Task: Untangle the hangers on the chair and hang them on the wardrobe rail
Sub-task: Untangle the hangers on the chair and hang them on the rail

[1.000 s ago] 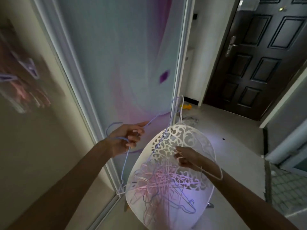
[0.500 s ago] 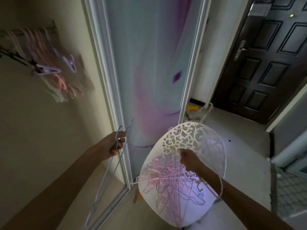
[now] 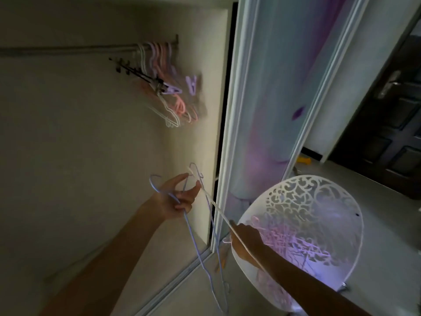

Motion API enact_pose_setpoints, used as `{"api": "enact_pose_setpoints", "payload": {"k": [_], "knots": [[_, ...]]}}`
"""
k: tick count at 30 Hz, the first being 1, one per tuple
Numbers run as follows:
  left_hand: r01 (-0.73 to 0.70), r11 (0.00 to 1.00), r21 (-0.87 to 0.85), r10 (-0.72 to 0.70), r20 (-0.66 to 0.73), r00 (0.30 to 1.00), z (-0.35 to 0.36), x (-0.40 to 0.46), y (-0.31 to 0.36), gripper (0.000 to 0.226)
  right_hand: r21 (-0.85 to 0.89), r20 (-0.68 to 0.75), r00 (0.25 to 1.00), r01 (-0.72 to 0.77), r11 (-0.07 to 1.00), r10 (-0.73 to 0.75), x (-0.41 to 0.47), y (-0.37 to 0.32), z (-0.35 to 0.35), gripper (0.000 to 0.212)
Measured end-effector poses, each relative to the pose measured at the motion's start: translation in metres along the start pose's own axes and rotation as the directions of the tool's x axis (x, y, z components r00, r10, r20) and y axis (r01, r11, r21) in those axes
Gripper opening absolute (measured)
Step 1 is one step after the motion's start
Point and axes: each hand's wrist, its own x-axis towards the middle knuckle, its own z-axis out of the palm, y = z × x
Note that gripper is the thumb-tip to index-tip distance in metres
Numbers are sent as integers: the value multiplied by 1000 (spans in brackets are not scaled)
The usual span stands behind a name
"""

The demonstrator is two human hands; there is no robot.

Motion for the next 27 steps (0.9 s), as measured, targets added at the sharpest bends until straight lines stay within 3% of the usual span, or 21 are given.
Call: {"api": "enact_pose_setpoints", "payload": {"k": [1,3,8,10,12,13,15,17,19,21,24,26,27], "knots": [[-11,1000,7,11,-23,1000,1,-10,2,58,-235,-109,993,16,972,-42,-2,-8,5,31],[-43,999,27,45,-111,993,-5,-28,6,56,-339,-49,991,99,935,-123,6,-25,0,56],[-144,989,42,148,-143,979,-8,-62,22,39,-464,-42,978,160,871,-202,36,-53,-17,53],[-208,976,62,215,-157,964,-7,-78,32,35,-294,-22,970,225,929,-242,49,-65,-23,42],[-255,961,105,270,-177,946,-11,-91,45,34,237,120,967,190,953,-223,63,-72,-31,35],[-276,955,109,293,-195,936,-12,-97,50,35,489,253,944,62,870,-210,67,-79,-40,40],[-317,944,90,329,-219,919,-11,-108,60,37,730,492,823,-212,649,-285,77,-85,-56,54],[-354,932,84,364,-240,900,-12,-119,70,38,755,595,694,-310,578,-405,84,-90,-75,69],[-403,912,79,410,-245,879,-12,-130,80,40,744,625,619,-288,603,-475,89,-102,-94,91],[-450,891,64,449,-282,848,-13,-138,90,40,737,615,602,-209,643,-509,88,-119,-107,120],[-500,863,73,486,-387,784,-14,-146,108,28,737,605,581,-149,659,-545,89,-145,-109,142],[-528,846,77,503,-442,742,-17,-149,122,32,725,607,586,-134,675,-536,91,-164,-106,145],[-537,841,72,507,-453,733,-19,-152,131,34,715,600,610,-120,688,-517,95,-175,-103,137]]}}
